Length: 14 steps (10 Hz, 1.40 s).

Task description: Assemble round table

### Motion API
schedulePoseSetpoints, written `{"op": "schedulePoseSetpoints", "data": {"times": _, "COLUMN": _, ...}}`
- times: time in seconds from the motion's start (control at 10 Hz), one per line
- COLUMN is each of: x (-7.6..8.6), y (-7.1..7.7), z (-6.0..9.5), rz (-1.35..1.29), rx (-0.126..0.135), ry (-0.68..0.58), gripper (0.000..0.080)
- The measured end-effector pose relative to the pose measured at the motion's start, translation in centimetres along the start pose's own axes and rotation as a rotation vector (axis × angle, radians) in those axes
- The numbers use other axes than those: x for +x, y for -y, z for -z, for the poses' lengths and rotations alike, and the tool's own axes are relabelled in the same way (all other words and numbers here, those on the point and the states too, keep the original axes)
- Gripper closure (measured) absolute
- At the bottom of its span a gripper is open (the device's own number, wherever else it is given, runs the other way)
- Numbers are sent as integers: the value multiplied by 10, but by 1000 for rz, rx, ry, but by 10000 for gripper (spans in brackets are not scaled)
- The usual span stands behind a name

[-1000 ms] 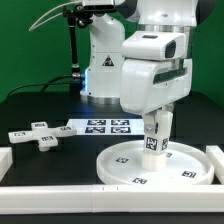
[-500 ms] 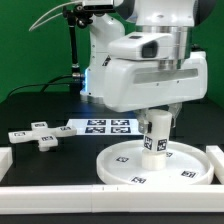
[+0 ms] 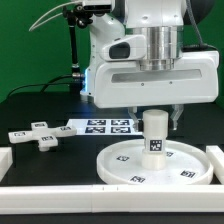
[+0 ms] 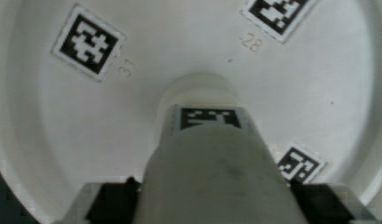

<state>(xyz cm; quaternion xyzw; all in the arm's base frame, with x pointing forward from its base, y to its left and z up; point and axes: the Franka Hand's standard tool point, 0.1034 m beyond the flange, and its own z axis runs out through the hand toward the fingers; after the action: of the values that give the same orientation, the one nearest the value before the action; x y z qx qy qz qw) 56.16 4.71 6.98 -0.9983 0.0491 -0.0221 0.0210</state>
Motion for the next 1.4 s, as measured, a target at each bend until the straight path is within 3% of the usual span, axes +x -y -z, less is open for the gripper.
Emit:
{"op": "schedulePoseSetpoints", "data": {"times": 0.4, "x": 0, "y": -1, "z": 0, "rz": -191, "rx": 8, "ry": 2, "gripper": 390}}
{"op": "schedulePoseSetpoints", "data": {"times": 0.7, "x": 1, "y": -5, "z": -1, "rz": -536, "rx": 66, "ry": -3, "gripper": 390}}
{"op": "schedulePoseSetpoints", "data": {"times": 1.0, "x": 1, "y": 2, "z": 2, "rz": -886, "rx": 81, "ry": 9, "gripper": 390}}
{"op": "schedulePoseSetpoints", "data": {"times": 1.4, "x": 1, "y": 4, "z": 0, "rz": -1283, "rx": 129, "ry": 47, "gripper": 390}}
